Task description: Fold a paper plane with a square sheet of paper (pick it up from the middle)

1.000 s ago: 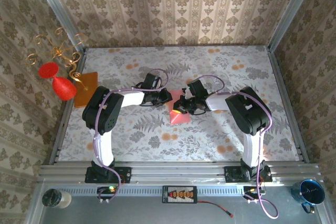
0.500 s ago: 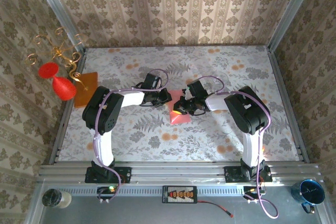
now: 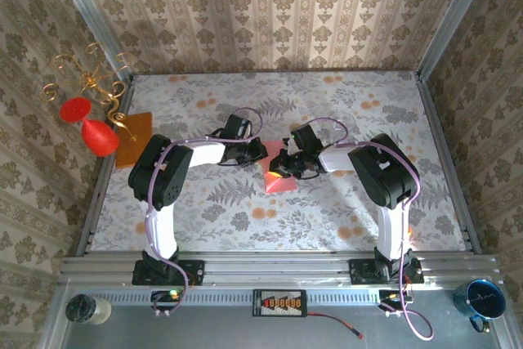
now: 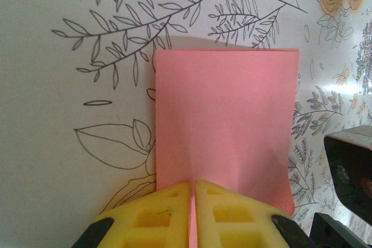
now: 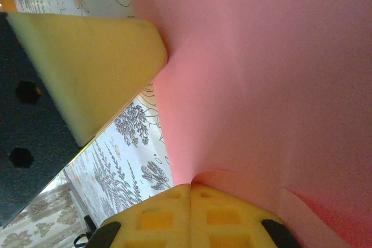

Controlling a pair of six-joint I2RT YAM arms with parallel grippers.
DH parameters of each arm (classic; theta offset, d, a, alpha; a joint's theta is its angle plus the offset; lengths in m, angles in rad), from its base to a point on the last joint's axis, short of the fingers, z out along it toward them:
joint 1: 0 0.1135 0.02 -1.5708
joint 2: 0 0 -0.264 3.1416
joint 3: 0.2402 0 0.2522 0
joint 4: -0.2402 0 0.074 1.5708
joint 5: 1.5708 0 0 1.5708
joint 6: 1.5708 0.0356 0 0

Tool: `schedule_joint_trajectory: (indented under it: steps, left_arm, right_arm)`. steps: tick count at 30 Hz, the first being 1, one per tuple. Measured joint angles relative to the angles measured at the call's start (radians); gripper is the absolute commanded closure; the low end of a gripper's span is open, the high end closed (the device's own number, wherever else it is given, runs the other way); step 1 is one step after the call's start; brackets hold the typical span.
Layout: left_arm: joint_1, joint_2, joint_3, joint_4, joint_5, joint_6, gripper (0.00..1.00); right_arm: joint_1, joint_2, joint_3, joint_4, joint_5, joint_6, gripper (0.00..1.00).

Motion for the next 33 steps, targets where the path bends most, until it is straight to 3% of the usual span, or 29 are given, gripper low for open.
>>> schedule_joint_trajectory:
  steps: [33]
  left_arm:
    - [0.000,0.000,0.008,-0.019,-0.010,0.000,0.90]
  right_arm:
    - [0.000,-0.002,0.000,-0.002,0.008,-0.001,0.95]
